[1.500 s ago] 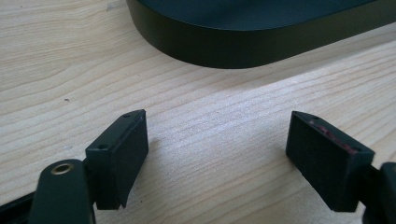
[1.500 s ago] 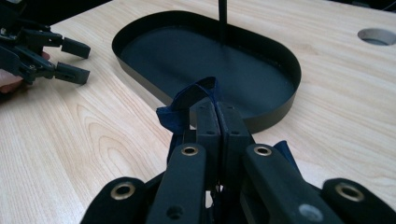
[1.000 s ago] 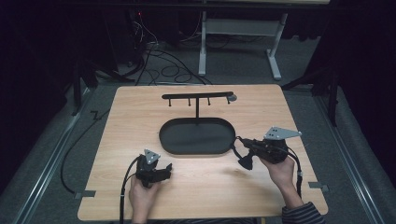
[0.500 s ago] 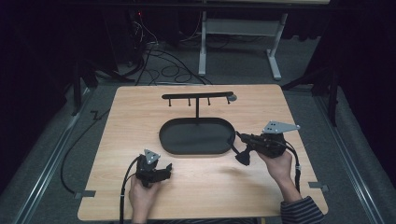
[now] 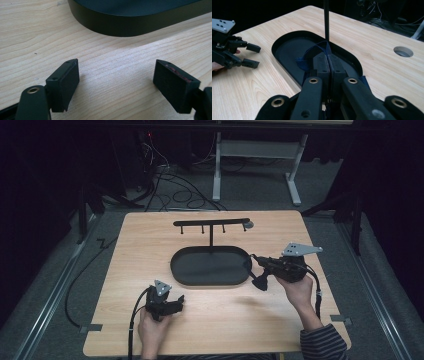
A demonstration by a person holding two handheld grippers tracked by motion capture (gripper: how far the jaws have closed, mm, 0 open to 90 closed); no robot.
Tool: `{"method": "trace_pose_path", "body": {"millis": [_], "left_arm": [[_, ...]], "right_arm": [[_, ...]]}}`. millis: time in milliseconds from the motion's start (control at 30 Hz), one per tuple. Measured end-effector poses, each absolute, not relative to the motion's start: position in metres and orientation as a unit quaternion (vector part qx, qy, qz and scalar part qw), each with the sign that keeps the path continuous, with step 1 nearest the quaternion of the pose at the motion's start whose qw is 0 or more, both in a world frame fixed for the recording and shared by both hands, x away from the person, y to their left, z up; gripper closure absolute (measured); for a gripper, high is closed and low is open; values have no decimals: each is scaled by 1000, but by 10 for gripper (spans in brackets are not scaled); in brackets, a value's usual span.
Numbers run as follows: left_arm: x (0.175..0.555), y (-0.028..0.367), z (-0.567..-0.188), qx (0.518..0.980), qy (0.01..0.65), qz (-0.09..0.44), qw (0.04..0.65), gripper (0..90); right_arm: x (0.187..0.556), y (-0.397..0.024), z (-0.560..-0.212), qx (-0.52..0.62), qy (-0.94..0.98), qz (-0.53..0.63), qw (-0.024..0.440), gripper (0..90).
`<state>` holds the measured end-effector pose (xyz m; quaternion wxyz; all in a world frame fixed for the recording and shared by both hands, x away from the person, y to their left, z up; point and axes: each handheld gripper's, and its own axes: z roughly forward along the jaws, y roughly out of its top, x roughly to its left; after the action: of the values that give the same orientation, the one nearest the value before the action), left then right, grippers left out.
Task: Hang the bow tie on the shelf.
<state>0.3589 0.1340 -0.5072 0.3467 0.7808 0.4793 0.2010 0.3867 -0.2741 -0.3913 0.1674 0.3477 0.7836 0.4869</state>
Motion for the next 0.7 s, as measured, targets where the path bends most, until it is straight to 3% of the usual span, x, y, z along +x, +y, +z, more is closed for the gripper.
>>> {"method": "trace_pose_path", "body": {"millis": [700], "left_arm": [[359, 134, -507, 781, 479, 201, 347, 213]], "right_arm": [[410, -265, -376, 347, 783, 484, 180, 900]]}}
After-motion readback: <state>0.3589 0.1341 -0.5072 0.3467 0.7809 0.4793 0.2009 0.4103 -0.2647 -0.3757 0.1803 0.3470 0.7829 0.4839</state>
